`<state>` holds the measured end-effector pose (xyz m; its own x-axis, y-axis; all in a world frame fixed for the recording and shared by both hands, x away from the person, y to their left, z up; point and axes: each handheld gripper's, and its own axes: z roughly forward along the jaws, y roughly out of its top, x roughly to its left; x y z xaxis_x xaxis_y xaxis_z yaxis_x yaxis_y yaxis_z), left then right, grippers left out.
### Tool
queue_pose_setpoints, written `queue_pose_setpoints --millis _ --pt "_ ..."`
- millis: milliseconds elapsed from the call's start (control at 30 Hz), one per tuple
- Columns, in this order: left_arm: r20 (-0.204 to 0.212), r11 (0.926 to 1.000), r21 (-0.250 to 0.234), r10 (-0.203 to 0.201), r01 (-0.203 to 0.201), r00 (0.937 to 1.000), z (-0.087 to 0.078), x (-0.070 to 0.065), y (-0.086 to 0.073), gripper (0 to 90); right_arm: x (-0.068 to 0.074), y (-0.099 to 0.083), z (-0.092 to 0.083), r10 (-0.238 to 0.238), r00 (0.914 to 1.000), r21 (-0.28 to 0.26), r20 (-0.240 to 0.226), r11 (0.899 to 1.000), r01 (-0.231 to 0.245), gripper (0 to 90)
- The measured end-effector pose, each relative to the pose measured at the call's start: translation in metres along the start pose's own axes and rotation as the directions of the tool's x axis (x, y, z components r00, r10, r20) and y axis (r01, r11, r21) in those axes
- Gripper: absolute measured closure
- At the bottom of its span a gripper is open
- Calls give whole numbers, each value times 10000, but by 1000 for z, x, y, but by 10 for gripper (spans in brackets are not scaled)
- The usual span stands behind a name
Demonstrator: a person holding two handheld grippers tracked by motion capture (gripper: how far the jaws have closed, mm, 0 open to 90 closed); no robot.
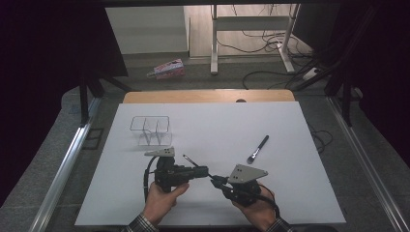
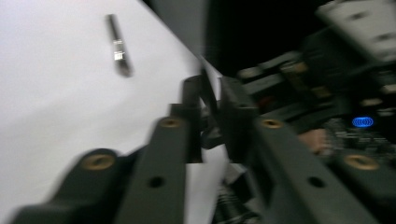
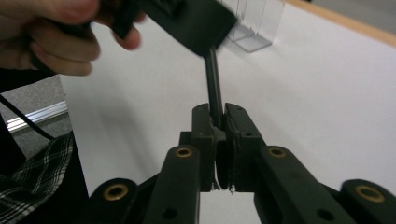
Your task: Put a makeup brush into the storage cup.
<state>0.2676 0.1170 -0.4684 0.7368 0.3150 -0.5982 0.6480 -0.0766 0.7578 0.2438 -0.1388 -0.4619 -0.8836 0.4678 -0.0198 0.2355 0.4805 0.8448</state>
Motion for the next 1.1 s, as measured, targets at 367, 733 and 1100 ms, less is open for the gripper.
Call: queue_pose_setpoints --millis 367,733,1100 --pt "-1077 9954 798 623 -538 9922 0 -5 3 855 -7 0 5 634 9968 782 -480 9952 -596 453" --pt "-1916 9831 1613 1178 -871 9744 -1 -10 7 855 -18 -3 8 1100 9890 1159 -989 9884 -984 115" --pt "-2247 9667 2190 1824 -1328 9572 -2 -19 10 854 -29 -2 -2 1157 9855 825 -1243 9909 -1059 0"
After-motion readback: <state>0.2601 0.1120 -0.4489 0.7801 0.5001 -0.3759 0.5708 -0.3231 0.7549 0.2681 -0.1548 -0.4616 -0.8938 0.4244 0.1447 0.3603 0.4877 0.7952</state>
